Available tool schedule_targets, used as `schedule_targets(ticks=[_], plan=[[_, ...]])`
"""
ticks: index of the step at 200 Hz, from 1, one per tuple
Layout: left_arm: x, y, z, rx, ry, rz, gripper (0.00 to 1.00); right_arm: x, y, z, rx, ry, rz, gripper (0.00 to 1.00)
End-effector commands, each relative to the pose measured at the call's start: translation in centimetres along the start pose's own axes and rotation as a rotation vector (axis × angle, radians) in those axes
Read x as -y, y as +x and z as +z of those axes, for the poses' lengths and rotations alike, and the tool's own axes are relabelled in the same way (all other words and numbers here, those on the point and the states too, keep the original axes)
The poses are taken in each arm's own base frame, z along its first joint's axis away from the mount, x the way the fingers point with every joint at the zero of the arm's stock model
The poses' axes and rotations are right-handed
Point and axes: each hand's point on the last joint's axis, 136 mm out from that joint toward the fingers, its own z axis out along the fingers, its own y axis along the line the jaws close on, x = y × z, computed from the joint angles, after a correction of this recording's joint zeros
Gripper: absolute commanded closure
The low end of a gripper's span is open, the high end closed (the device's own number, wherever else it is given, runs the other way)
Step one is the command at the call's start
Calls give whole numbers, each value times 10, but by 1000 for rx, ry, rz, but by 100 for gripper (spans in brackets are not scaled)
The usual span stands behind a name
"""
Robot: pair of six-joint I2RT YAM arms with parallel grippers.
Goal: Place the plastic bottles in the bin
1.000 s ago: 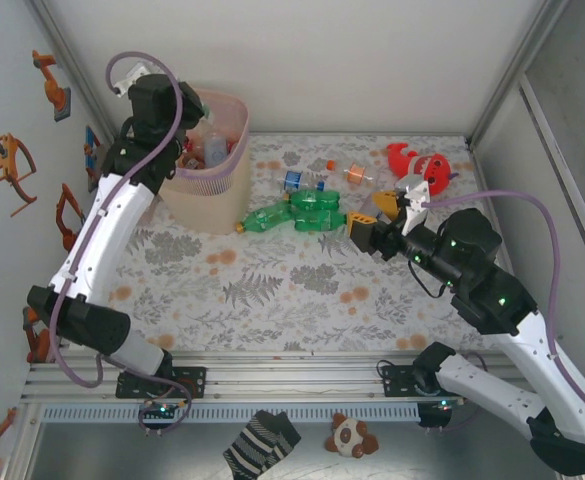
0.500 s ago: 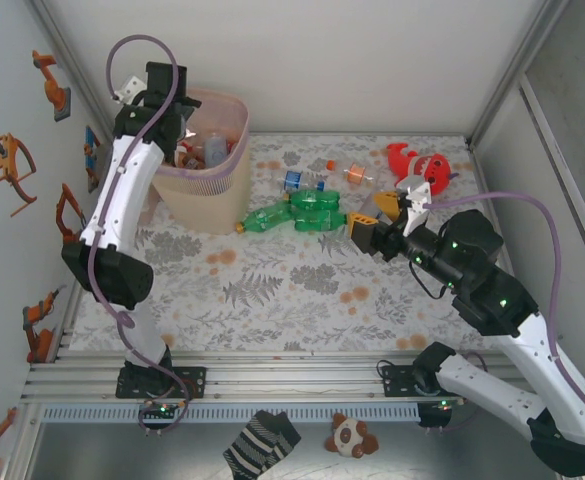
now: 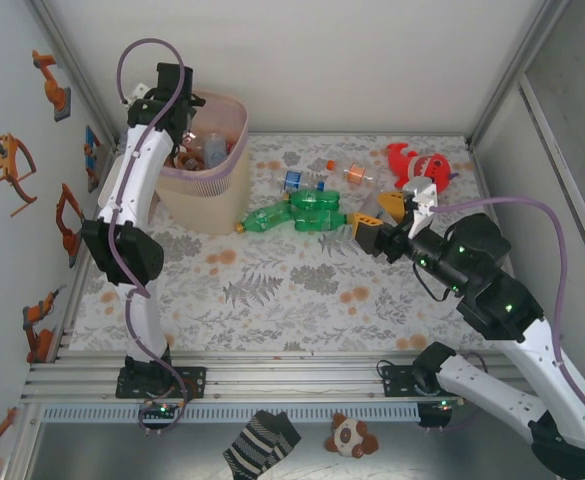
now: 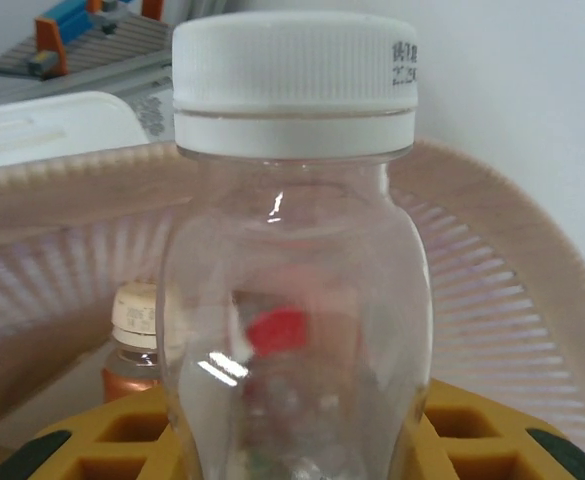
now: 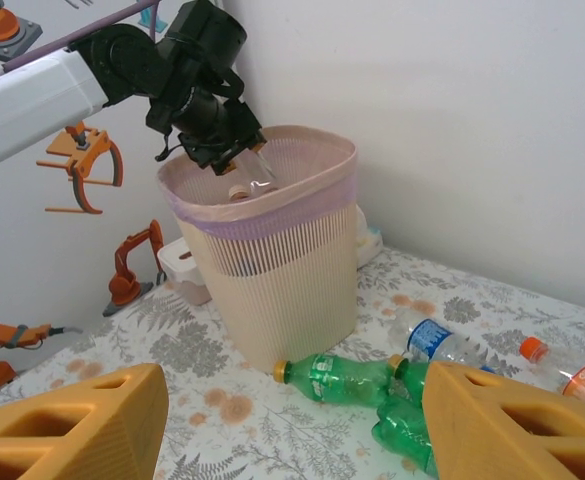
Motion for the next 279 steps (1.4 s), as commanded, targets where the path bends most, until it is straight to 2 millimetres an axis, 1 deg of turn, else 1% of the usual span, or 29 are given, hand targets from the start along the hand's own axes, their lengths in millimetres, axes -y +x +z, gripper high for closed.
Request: schedule_targets(ticks=[1,28,57,70,83,98,144,163,178,202,227,253,279], plan=[[-2,25,24,-100,-18,-36,94,1,0,-3,4,11,3,33],[-5,49,41,-202,-24,-78,94,3,-1,-7,6,23,0,33],[-6,65,46,-263,-24,-108,93,3,0,-9,7,27,0,33],[-3,68,45,-284,-11,-120,93,3,0,-9,7,26,1,33],[0,66,40,-291,7,-130,93,3,-1,-9,9,25,2,33],[6,59,32,-278,36,-137,93,2,-1,-8,9,22,2,33],[21,16,-10,-188,137,-156,94,1,-1,-6,11,12,2,33],[29,7,-25,-180,187,-165,94,0,-1,-5,9,7,3,33],[35,3,-35,-185,223,-175,94,0,-1,-5,10,6,3,33],[44,5,-49,-209,270,-188,94,0,-1,-5,10,4,2,33],[51,15,-54,-253,305,-221,94,0,0,-5,7,5,0,33],[55,28,-48,-300,329,-288,93,0,0,-6,7,6,0,33],[53,39,-35,-326,330,-364,87,1,0,-7,6,12,-3,33]])
